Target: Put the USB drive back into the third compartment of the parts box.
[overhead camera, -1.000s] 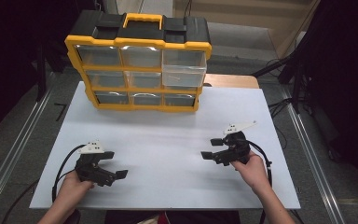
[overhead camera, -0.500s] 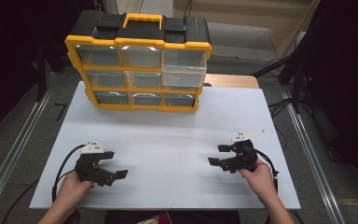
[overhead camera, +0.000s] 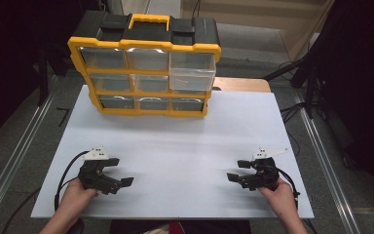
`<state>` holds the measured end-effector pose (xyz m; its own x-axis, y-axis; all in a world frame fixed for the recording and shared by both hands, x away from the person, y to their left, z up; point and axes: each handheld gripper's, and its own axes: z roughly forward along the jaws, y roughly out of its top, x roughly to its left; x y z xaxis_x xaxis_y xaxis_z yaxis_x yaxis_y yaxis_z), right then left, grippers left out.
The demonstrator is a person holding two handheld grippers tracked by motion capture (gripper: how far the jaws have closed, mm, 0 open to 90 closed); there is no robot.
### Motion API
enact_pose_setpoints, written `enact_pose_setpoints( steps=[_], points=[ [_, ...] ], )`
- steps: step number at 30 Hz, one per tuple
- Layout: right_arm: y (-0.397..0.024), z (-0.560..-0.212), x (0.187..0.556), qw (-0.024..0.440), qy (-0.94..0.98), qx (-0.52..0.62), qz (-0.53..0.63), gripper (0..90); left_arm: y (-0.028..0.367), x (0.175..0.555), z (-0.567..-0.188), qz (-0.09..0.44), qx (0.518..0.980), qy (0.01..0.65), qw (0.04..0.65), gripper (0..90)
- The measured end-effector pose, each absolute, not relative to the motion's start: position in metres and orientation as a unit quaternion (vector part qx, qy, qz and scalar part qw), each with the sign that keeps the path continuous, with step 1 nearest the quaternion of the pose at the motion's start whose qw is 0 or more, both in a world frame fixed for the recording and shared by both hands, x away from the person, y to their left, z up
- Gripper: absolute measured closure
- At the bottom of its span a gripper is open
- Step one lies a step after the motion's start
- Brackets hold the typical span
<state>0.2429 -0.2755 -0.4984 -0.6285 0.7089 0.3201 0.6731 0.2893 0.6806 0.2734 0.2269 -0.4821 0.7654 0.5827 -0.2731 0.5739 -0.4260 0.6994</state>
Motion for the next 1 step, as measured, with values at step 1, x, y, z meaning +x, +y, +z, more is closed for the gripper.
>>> enact_pose_setpoints(
  steps=[1],
  points=[
    [-0.2758, -0.4985, 0.2428, 0.022, 0.803, 0.43, 0.413, 21.8, 0.2268, 0.2738, -0.4826, 0.008, 0.845, 0.344, 0.41, 2.0]
  ],
)
